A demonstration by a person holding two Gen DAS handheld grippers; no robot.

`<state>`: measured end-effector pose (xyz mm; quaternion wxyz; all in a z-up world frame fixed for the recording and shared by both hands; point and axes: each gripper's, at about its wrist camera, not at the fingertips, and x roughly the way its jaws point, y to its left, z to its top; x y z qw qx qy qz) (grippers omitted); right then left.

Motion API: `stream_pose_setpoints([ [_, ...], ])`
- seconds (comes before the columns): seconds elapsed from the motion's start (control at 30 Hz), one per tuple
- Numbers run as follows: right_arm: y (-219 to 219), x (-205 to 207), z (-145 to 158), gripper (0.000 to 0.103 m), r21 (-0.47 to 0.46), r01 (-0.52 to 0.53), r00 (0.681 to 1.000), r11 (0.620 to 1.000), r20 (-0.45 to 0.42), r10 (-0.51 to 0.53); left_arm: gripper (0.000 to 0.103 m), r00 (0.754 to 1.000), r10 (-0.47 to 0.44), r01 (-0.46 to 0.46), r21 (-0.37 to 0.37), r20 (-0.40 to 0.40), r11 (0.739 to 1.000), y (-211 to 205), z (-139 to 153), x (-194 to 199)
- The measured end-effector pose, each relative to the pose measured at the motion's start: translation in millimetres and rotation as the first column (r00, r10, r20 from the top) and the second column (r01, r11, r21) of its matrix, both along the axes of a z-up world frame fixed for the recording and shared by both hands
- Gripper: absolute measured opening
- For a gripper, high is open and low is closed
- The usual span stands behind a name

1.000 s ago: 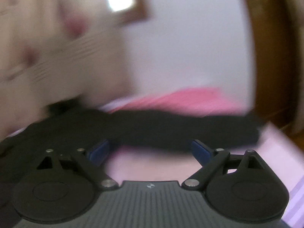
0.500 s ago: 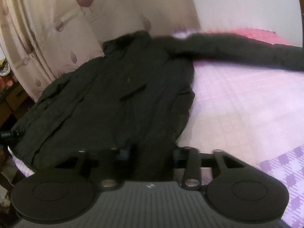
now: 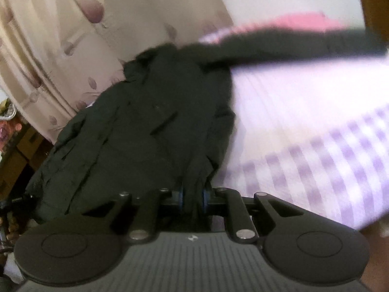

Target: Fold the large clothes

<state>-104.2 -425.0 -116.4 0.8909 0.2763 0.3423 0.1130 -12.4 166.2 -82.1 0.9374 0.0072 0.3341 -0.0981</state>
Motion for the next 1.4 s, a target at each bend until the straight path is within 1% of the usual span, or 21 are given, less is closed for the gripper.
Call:
stream_pose_setpoints([
  [0.03, -7.8, -2.3, 1.4, 0.020, 0.035, 0.013, 1.000, 0.999, 0.019, -0.014, 0.033, 0.999, 0.007, -0.008, 0.027, 0.034, 1.000, -3.0, 6.1, -4.0],
  [0.07, -15.9, -5.6, 5.7, 0.027, 0.044, 0.043, 0.998, 0.998, 0.044, -0.045, 0.046, 0.998, 0.005, -0.008, 0.048, 0.067, 0.999, -6.4, 14.0, -6.2],
  [0.1, -23.9, -10.0, 9.8, 0.033, 0.046, 0.075, 0.995, 0.996, 0.065, -0.078, 0.067, 0.995, -0.002, -0.004, 0.061, 0.099, 0.998, -11.1, 23.8, -7.4],
  [0.17, -46.8, -13.8, 19.9, 0.071, 0.099, 0.146, 0.980, 0.984, 0.119, -0.158, 0.086, 0.983, -0.017, 0.006, 0.061, 0.181, 0.998, -22.5, 43.0, -8.1],
  [0.2, -59.3, -15.2, 23.1, 0.078, 0.131, 0.180, 0.970, 0.975, 0.140, -0.198, 0.092, 0.973, -0.028, 0.015, 0.059, 0.229, 0.998, -31.6, 53.3, -6.2],
  [0.27, -78.6, -11.1, 27.3, 0.080, 0.157, 0.229, 0.954, 0.961, 0.158, -0.253, 0.100, 0.961, -0.048, 0.034, 0.056, 0.272, 0.998, -52.4, 67.0, 3.1],
  [0.4, -116.1, 14.3, 26.4, 0.080, 0.182, 0.297, 0.935, 0.937, 0.144, -0.325, 0.101, 0.954, -0.054, 0.080, -0.077, 0.295, 0.994, -94.1, 74.9, 48.7],
  [0.43, -128.9, 23.9, 21.6, 0.080, 0.205, 0.341, 0.922, 0.917, 0.119, -0.369, 0.101, 0.952, -0.047, 0.080, -0.099, 0.303, 0.992, -104.2, 73.3, 59.5],
  [0.5, -160.2, 39.6, 8.9, 0.080, 0.272, 0.396, 0.900, 0.877, 0.074, -0.429, 0.103, 0.944, -0.027, 0.061, -0.095, 0.330, 0.994, -129.1, 65.8, 82.7],
  [0.53, -174.4, 47.5, 3.3, 0.080, 0.279, 0.437, 0.883, 0.855, 0.045, -0.467, 0.103, 0.942, -0.022, 0.057, -0.095, 0.333, 0.994, -139.1, 60.2, 96.6],
  [0.63, -211.5, 70.2, -14.0, 0.080, 0.330, 0.527, 0.835, 0.783, -0.027, -0.550, 0.103, 0.952, -0.006, 0.037, -0.099, 0.305, 0.994, -161.7, 38.5, 142.4],
  [0.7, -229.2, 82.1, -21.2, 0.080, 0.332, 0.571, 0.806, 0.751, -0.053, -0.590, 0.102, 0.956, 0.020, 0.016, -0.120, 0.294, 0.993, -166.8, 22.2, 161.5],
  [0.77, -244.4, 96.5, -26.6, 0.078, 0.322, 0.608, 0.777, 0.725, -0.057, -0.627, 0.102, 0.954, 0.038, -0.006, -0.110, 0.296, 0.994, -170.1, 6.3, 173.4],
  [0.87, -259.3, 111.2, -28.1, 0.078, 0.319, 0.631, 0.752, 0.708, -0.028, -0.658, 0.102, 0.965, 0.040, -0.011, -0.111, 0.259, 0.994, -167.4, -18.8, 184.1],
  [0.93, -262.8, 122.1, -26.6, 0.081, 0.304, 0.643, 0.741, 0.703, -0.013, -0.672, 0.102, 0.981, 0.035, -0.004, -0.159, 0.193, 0.987, -158.5, -24.6, 188.3],
  [1.1, -251.8, 150.2, -26.7, 0.082, 0.218, 0.650, 0.739, 0.728, 0.044, -0.673, 0.103, 0.984, 0.101, -0.055, -0.283, 0.148, 0.957, -136.7, -31.2, 194.7],
  [1.13, -250.9, 154.8, -25.6, 0.074, 0.200, 0.652, 0.739, 0.732, 0.046, -0.672, 0.103, 0.984, 0.116, -0.070, -0.307, 0.134, 0.949, -133.0, -32.3, 196.3],
  [1.17, -252.0, 160.6, -26.6, 0.044, 0.183, 0.654, 0.743, 0.734, 0.029, -0.669, 0.103, 0.984, 0.133, -0.085, -0.334, 0.122, 0.939, -128.4, -34.0, 197.2],
  [1.23, -257.5, 169.0, -31.8, 0.017, 0.180, 0.663, 0.742, 0.727, -0.033, -0.669, 0.103, 0.982, 0.149, -0.095, -0.381, 0.115, 0.920, -121.8, -35.6, 197.8],
  [1.33, -269.8, 184.2, -16.7, 0.011, 0.192, 0.694, 0.717, 0.694, -0.103, -0.689, 0.103, 0.980, 0.164, -0.105, -0.402, 0.115, 0.910, -117.7, -34.8, 197.3],
  [1.4, -260.8, 194.1, 15.4, 0.011, 0.227, 0.664, 0.738, 0.713, -0.041, -0.674, 0.103, 0.977, 0.175, -0.110, -0.412, 0.123, 0.904, -116.0, -33.9, 195.8],
])
